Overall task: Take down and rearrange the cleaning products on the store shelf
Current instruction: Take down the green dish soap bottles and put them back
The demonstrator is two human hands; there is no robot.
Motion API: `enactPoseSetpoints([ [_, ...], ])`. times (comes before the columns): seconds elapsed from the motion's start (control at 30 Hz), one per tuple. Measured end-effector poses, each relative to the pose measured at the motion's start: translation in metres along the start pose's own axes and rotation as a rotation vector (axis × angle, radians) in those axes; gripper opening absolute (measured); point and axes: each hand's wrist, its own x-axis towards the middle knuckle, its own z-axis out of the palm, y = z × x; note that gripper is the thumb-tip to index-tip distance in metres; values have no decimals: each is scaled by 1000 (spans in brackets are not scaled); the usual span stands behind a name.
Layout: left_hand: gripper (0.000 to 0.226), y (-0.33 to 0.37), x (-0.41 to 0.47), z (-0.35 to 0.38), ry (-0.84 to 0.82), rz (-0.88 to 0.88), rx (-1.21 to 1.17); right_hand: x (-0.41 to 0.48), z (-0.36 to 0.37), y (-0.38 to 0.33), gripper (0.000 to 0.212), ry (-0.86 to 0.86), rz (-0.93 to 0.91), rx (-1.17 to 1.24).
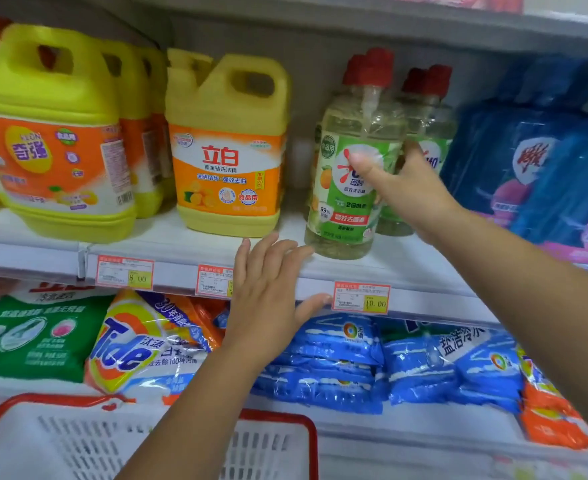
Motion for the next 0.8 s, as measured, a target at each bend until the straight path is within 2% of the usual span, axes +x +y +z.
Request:
enactPoseSetpoints([
  [0.07,73,5,-7,-4,10,-6,-29,-24,-4,13,85,63,-56,-98],
  [0.1,74,8,-13,-6,31,-12,-61,-43,-9,19,85,115,-116,-156],
  [0.17,69,17,-31,-8,63,27,-100,-88,-24,33,64,191,-257,-179],
  [0.23,63,27,-55,-4,29,144,-122,-131,-41,51,48,166,-288,-125],
  [0.37,62,48,-127,24,-364,223,-269,-210,-67,136,37,-66,0,-156],
  [0.43,64,50,-159,38,-521,287,-244,-251,-78,183,40,-209,185,-199],
  [0.5,62,49,-180,48,-626,346,-176,-290,-91,218,56,-427,353,-237],
  [0.6,56,51,-195,55,-706,343,-125,-335,-106,238,89,-875,580,-300],
  [0.67,56,52,-197,56,-727,340,-94,-360,-103,240,109,-1070,653,-262],
  [0.73,57,52,-194,57,-747,354,-63,-382,-87,239,123,-1017,644,-220],
  [0.8,59,53,-192,57,-759,371,-35,-401,-69,237,123,-788,604,-234],
])
